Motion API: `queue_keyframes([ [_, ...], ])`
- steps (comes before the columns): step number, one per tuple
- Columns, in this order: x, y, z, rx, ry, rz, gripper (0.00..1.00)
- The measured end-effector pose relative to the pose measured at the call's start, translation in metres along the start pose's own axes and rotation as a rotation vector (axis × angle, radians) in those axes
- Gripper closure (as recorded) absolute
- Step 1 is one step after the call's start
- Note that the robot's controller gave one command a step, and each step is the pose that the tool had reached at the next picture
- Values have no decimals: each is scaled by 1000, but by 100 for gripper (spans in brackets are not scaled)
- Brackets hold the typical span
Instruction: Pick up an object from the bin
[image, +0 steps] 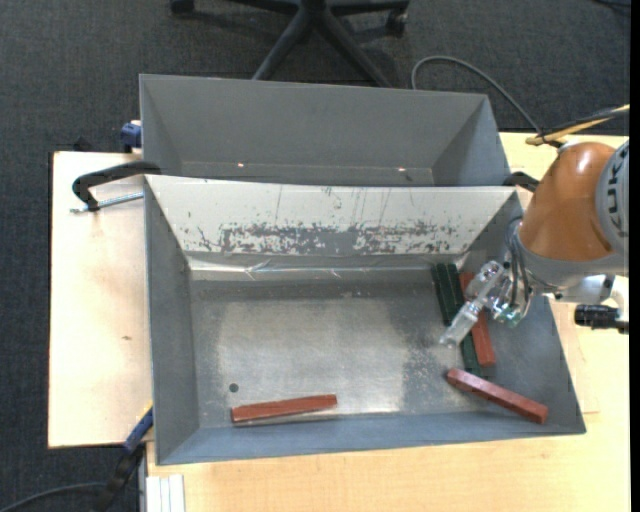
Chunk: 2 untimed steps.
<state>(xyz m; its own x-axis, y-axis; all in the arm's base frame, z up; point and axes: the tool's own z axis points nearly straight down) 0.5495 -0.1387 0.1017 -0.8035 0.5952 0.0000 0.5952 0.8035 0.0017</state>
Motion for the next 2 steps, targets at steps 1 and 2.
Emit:
queue_keyframes([
  [1,14,23,1,-1,-3,1010,0],
  [2,-1,20,31,-1,8,546,0],
])
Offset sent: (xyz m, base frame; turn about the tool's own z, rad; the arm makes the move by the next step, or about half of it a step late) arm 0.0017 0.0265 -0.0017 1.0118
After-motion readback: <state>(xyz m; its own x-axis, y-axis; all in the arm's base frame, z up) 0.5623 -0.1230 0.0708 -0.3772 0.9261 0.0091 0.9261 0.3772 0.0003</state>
